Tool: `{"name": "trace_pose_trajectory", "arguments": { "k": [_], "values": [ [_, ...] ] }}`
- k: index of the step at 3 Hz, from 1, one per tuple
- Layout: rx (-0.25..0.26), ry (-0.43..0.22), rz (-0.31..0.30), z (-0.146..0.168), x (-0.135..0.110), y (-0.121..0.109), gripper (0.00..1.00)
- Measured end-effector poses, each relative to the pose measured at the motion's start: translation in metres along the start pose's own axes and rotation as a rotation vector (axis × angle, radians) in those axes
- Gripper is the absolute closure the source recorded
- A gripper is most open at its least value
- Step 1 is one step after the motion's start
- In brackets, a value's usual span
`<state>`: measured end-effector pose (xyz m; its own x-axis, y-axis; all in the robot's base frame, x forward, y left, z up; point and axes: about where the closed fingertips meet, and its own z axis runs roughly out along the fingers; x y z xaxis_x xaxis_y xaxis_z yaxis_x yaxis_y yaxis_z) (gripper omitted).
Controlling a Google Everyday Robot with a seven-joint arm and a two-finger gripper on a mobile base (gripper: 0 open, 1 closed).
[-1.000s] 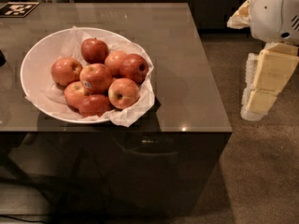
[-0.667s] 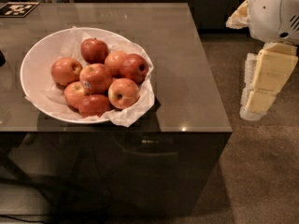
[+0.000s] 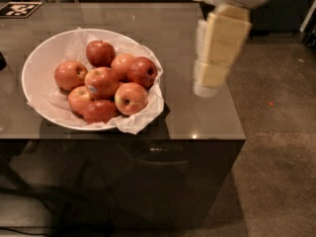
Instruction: Pick apple from white bowl
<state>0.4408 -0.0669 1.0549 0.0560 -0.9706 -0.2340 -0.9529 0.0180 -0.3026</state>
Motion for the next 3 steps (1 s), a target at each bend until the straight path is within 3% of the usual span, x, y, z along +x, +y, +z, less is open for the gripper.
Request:
{"name": "trace_pose_trajectory", "arguments": {
  "k": [1, 3],
  "values": [
    [-0.025, -0.028, -0.083, 0.007, -0.043, -0.011, 0.0],
    [0.013, -0.103, -0.136, 0.011, -0.08, -0.025, 0.0]
  ]
}}
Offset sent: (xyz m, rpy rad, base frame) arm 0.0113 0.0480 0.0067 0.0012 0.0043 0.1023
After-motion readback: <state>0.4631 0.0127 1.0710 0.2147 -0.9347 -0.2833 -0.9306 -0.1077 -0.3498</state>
